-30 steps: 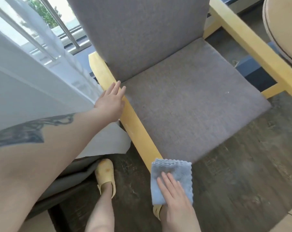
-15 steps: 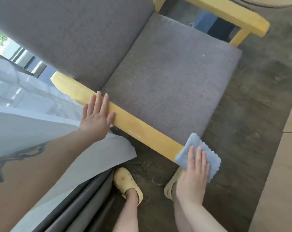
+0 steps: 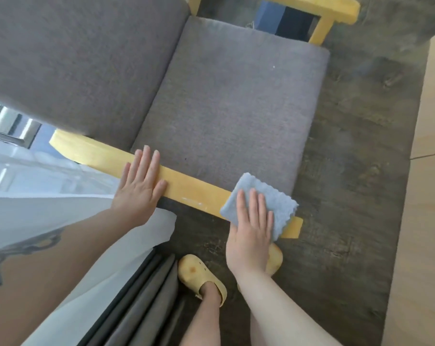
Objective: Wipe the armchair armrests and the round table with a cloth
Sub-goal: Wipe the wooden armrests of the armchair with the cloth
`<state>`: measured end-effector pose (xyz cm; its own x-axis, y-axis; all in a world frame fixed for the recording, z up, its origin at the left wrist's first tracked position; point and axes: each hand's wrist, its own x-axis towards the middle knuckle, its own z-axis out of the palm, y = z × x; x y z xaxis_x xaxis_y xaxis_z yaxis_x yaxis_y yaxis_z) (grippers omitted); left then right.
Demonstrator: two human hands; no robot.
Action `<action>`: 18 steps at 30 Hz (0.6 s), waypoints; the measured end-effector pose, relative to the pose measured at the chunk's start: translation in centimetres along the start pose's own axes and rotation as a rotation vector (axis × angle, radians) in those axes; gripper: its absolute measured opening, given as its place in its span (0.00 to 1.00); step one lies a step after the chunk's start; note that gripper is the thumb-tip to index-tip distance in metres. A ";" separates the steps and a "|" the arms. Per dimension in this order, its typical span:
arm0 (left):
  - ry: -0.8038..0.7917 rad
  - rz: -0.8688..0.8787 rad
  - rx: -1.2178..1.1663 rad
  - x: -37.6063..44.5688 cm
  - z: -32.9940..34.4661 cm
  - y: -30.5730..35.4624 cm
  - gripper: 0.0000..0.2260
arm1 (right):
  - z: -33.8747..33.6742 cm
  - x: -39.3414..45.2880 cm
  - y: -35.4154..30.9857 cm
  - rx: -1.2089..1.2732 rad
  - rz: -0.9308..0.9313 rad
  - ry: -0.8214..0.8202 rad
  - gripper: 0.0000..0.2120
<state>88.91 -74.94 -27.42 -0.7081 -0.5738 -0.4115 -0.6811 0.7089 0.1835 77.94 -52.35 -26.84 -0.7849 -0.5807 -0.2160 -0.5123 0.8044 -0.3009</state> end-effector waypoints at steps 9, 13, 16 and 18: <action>-0.121 0.012 -0.016 0.6 -0.3 0.5 0.28 | -0.6 -1.4 1.0 -0.107 0.085 0.000 0.33; -0.142 -0.001 0.011 0.5 -0.7 0.7 0.28 | 0.1 -1.9 -1.3 -0.101 -0.164 -0.113 0.33; -0.172 -0.004 0.021 0.6 -0.8 0.9 0.29 | -0.8 -3.9 3.7 -0.157 -0.273 -0.131 0.34; -0.197 -0.010 0.033 0.8 -0.9 0.9 0.29 | -1.2 -4.0 5.4 -0.182 -0.174 -0.109 0.34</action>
<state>87.55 -75.17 -26.75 -0.6490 -0.4919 -0.5803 -0.6790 0.7186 0.1503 77.88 -45.52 -26.51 -0.6427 -0.7140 -0.2779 -0.6979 0.6952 -0.1722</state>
